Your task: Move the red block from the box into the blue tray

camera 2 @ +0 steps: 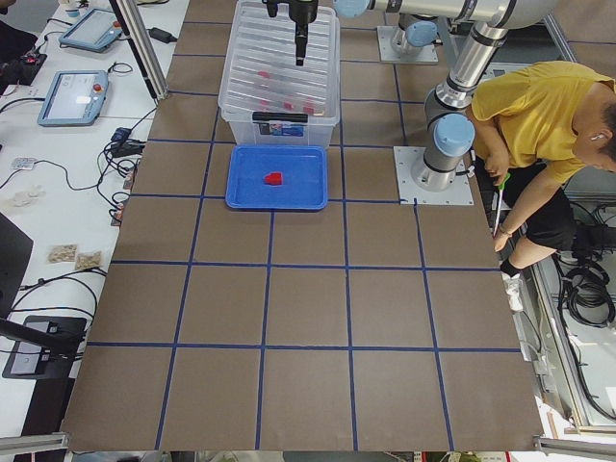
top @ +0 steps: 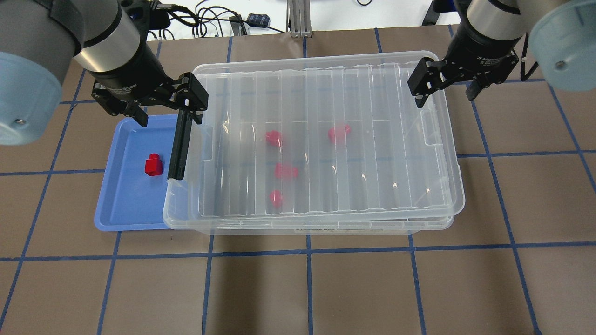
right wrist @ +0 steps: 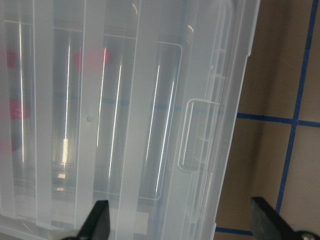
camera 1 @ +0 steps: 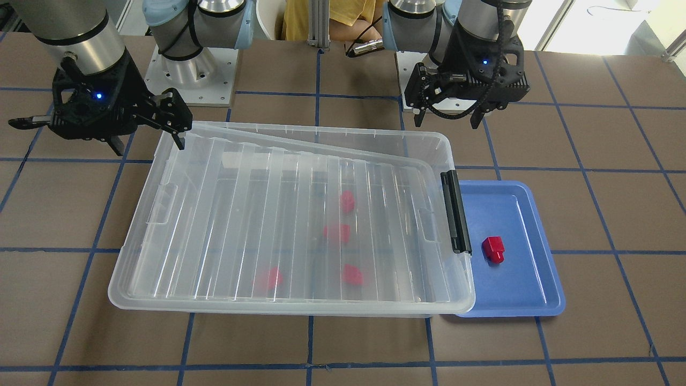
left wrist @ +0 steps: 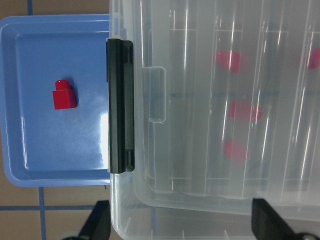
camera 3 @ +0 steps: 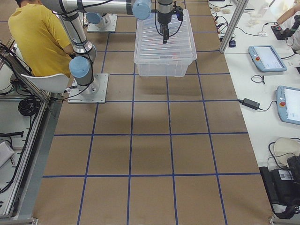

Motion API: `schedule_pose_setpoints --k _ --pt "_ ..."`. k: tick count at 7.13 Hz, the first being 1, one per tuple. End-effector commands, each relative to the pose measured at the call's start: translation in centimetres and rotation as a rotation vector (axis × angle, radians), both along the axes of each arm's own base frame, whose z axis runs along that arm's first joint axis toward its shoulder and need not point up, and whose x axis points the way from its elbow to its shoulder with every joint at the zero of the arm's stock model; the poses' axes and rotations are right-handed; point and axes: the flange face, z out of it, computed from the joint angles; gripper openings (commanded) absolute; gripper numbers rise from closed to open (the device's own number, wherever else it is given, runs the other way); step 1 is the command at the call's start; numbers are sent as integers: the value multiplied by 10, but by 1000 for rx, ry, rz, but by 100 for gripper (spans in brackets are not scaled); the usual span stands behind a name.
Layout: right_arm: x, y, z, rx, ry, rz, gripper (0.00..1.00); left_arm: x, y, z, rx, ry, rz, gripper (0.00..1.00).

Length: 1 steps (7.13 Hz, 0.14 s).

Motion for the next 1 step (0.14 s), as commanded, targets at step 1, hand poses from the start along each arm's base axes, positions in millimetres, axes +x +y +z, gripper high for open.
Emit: schedule_pose_setpoints --k 1 --pt "0 -4 -6 7 -1 -1 100 0 0 1 -1 -1 0 100"
